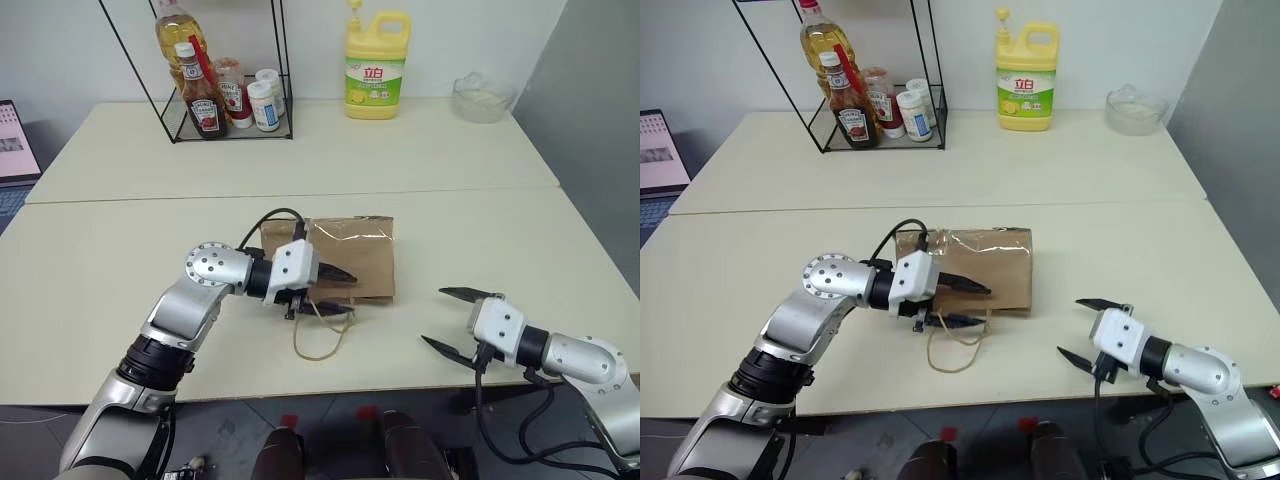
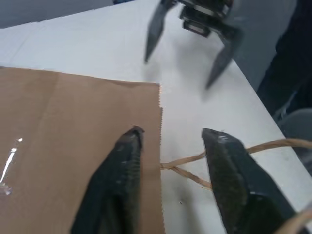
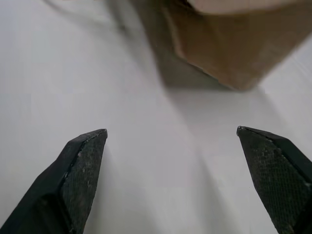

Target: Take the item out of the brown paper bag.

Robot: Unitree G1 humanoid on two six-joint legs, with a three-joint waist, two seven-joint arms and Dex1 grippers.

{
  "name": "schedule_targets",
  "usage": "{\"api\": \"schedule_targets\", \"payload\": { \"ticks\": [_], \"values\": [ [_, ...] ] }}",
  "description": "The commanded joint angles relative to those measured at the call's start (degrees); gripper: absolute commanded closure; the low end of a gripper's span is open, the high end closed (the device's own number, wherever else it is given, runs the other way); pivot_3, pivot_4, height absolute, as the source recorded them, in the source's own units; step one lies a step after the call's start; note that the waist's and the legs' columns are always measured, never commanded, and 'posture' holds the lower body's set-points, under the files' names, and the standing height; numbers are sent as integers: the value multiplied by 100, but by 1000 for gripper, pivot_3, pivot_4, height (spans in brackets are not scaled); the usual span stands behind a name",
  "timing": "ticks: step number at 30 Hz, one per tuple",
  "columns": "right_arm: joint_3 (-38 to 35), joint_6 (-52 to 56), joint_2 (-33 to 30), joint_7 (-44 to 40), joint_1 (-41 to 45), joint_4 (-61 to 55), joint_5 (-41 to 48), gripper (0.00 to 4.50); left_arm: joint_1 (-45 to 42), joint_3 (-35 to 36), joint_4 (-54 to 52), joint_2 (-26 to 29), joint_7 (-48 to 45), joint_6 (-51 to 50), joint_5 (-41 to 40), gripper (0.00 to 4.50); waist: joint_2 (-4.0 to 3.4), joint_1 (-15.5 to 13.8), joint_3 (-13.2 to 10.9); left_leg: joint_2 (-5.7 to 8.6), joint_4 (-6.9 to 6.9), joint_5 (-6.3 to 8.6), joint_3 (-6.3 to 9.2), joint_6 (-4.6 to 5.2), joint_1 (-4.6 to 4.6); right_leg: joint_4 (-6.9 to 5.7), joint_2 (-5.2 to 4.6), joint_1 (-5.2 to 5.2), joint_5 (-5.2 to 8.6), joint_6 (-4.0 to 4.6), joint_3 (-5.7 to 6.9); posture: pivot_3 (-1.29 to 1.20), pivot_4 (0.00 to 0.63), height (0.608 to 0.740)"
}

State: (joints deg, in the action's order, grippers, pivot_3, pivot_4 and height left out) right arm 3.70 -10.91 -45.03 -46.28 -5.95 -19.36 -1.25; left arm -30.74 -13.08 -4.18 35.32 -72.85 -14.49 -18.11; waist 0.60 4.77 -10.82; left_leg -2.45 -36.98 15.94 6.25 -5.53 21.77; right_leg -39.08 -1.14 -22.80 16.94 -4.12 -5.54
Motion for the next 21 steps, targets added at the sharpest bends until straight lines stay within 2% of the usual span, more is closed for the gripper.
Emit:
{"api": "schedule_targets", "payload": {
  "ticks": [1, 2, 3, 4, 7, 9, 14, 21],
  "values": [
    [311, -1738, -47, 148, 381, 446, -685, 0, -82, 199, -268, 57, 55, -409, -282, 3748, 0, -2, 0, 0, 0, 0, 0, 0, 0, 0, 0, 0, 0, 0, 0, 0, 150, 740],
    [381, -2105, -26, 229, 497, 611, -836, 0, -94, 208, -277, 59, 72, -482, -309, 4021, 0, -2, 0, 0, 0, 0, 0, 0, 0, 0, 0, 2, 0, 0, 0, 0, 150, 740],
    [555, -2813, 88, 449, 800, 950, -1183, 0, -145, 234, -232, 21, 151, -656, -363, 4088, 0, -8, 0, 0, -1, 0, 0, 0, -1, 0, 0, 3, 0, 0, 0, 0, 150, 740],
    [695, -3477, 205, 662, 1072, 1277, -1486, 0, -192, 259, -198, -29, 247, -833, -411, 4435, 4, -16, 1, 0, -1, -1, 0, -1, 0, 1, -1, 5, 0, 0, 1, 0, 150, 740],
    [913, -4917, 466, 1262, 1591, 2074, -2177, 0, -272, 315, -192, -146, 487, -1310, -534, 4489, 14, -6, 2, 0, -4, -1, 1, -2, -16, 4, -2, 23, -1, -1, 2, 0, 150, 740],
    [1024, -5502, 617, 1606, 1825, 2499, -2624, 0, -346, 355, -162, -239, 710, -1617, -577, 4489, 14, -5, 2, 0, 1, -1, 1, -2, -34, 6, -1, 40, 0, 0, 2, 0, 150, 740],
    [1186, -6173, 1054, 2265, 2253, 3086, -3414, 0, -516, 399, -145, -331, 969, -2253, -732, 4489, 15, -5, 2, 1, -1, -2, 1, -4, -39, 8, -2, 50, 1, 2, -1, 0, 150, 740],
    [1414, -5868, 1619, 3104, 2812, 3506, -4702, 0, -461, 395, -342, -299, 1047, -2487, -845, 4489, 15, 9, 2, 0, 3, -12, 1, -23, -57, 3, -1, 57, 1, 3, -3, 0, 150, 740]
  ]
}}
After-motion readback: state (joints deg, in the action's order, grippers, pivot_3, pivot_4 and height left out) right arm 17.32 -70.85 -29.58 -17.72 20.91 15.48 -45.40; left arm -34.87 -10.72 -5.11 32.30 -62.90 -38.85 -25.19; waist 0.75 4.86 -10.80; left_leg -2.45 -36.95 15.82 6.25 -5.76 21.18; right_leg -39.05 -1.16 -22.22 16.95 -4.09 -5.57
